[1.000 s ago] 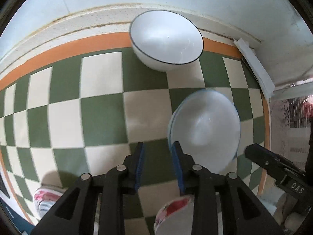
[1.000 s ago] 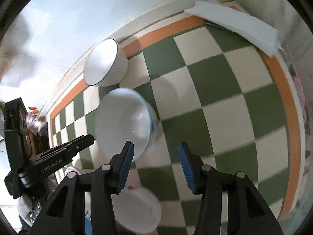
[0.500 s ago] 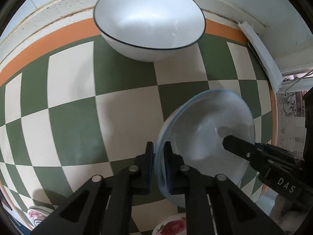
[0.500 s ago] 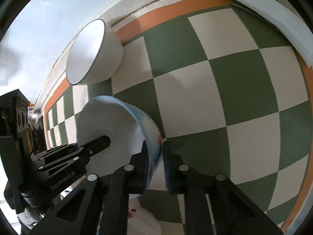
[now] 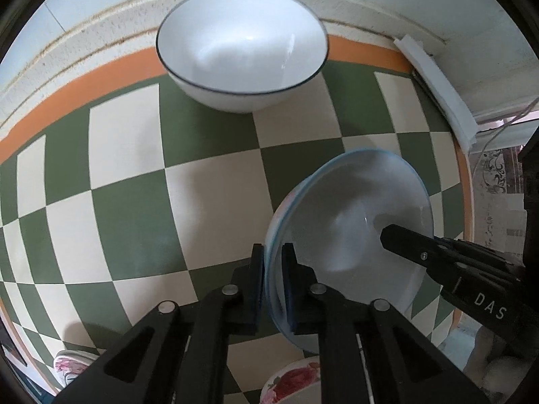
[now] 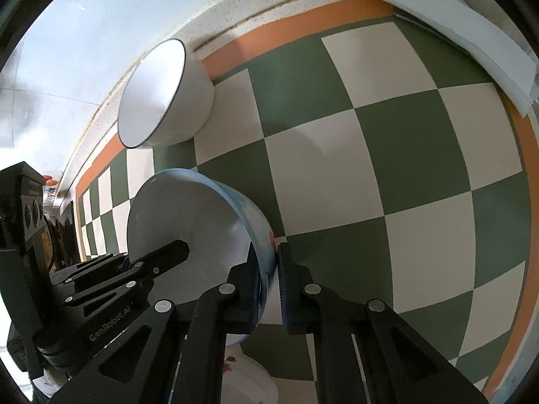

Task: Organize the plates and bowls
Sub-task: 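Carry the bowl stack with the right tool to the black-rimmed white bowl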

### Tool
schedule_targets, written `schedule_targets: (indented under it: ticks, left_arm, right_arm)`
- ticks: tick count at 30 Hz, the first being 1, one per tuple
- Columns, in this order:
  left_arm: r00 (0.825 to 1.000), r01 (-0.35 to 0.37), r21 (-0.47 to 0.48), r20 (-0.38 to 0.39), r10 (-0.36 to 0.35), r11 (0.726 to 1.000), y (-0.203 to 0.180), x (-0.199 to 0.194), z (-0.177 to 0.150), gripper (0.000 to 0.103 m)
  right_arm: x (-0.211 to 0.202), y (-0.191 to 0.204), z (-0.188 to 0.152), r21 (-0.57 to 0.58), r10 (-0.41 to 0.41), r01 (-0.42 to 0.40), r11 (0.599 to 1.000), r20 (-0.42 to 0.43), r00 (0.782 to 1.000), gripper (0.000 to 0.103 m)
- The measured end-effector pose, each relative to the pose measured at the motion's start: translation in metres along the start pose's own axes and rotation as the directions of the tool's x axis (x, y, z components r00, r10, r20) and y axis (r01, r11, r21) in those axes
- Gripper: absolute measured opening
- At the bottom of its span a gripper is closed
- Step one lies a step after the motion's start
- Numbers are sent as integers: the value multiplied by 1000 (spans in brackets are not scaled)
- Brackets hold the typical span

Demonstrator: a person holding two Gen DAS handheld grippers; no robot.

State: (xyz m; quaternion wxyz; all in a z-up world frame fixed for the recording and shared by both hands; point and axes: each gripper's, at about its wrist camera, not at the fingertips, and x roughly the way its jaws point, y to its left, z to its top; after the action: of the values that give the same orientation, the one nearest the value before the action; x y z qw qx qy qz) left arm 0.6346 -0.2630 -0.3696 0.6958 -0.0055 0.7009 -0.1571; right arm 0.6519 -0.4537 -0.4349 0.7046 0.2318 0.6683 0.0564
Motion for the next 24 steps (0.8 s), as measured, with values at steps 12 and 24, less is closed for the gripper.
schedule_targets:
  ticks: [12,24]
  left_arm:
    - [997,13,59,79,-18,998,-17,-70,-26,9]
    - [1000,2,144,29,-6,990,-28,-77,-102,9]
  right_arm:
    - [-69,26,-42,-26,25,-23,999,70,997,11]
    - [-79,24,-141,-4,24,-24,1000,32,999,11]
